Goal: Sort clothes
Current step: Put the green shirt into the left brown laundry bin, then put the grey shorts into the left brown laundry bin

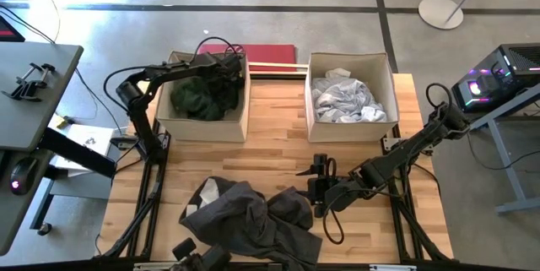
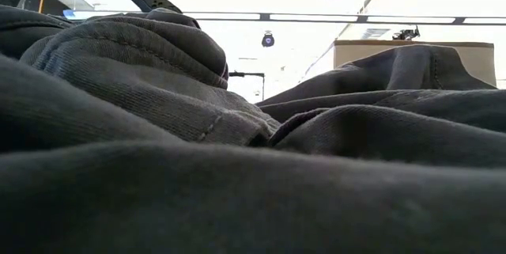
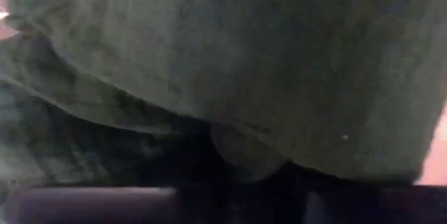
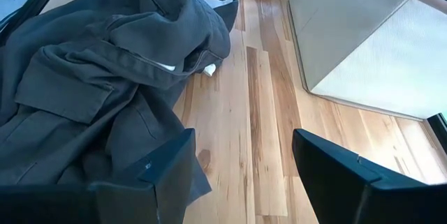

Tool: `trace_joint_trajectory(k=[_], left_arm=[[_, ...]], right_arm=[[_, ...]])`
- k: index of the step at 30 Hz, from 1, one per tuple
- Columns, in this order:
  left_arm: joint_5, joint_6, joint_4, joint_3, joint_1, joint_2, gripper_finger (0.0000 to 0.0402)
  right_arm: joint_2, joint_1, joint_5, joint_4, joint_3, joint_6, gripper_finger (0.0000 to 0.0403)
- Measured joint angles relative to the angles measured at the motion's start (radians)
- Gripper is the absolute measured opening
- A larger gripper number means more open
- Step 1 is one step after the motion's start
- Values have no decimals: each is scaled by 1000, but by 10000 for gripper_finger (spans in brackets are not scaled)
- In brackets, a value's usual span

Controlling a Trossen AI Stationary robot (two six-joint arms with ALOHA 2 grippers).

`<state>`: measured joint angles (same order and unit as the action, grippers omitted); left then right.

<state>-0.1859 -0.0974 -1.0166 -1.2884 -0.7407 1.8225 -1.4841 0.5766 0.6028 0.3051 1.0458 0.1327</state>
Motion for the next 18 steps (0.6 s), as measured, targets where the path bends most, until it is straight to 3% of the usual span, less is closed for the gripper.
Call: trace_joint_trajectory(k=[9,18], left_arm=[[50,12,-15,-33,-45,-70,217],[39,72,-143,-164,-12,-348,226]], right_arm=[[0,0,0,5,0,-1,227],[0,-16,-1,-18,0,18,227]])
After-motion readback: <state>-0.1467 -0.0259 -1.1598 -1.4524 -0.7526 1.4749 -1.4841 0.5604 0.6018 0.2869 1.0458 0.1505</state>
